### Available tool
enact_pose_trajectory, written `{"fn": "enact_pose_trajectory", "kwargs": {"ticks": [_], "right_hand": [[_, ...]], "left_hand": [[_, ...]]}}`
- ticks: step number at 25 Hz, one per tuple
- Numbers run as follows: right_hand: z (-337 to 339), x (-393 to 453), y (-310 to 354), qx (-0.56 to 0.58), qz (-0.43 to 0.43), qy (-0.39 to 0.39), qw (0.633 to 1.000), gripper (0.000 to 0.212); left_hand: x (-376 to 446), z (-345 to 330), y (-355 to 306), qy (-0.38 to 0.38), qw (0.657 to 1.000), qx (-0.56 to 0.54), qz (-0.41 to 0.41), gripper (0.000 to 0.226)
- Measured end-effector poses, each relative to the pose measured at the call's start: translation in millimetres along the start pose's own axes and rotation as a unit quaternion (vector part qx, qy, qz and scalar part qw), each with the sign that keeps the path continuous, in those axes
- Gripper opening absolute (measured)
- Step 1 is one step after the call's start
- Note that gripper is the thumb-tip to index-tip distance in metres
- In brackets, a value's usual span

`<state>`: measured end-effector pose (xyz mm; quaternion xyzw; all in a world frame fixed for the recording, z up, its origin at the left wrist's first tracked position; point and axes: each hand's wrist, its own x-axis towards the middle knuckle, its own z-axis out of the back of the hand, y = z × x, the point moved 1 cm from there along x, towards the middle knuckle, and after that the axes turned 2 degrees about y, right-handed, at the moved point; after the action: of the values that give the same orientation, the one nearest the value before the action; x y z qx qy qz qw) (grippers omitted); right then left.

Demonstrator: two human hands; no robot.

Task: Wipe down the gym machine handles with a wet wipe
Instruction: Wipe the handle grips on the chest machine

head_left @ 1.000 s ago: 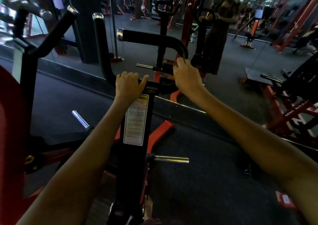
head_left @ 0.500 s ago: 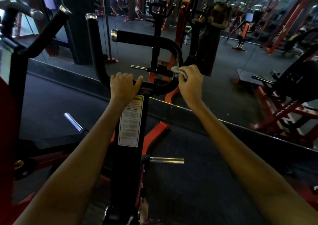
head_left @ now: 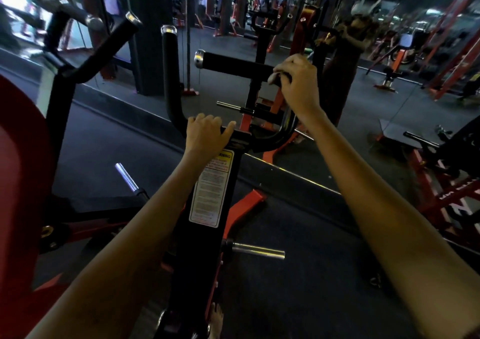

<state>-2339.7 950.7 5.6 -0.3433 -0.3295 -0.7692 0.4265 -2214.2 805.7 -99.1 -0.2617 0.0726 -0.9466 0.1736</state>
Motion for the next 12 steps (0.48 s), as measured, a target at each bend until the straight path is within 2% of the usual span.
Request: {"fn": "enact_pose_trajectory", "kwargs": {"ticks": [7,12], "right_hand": [[-27.7,45.5,27.8,0.042,0.086,0.137,0.986,0.027],[-58.2,64.0,56.7,0.06,0.115,0.186,0.974,0.025]], "left_hand": [[-0.3,-1.2,-2.6,-0.011,1.0,0.009,0.016,0.052],[1.1,-0.7,-2.8,0.0,0.999,0.024,0.033,0.052]]}}
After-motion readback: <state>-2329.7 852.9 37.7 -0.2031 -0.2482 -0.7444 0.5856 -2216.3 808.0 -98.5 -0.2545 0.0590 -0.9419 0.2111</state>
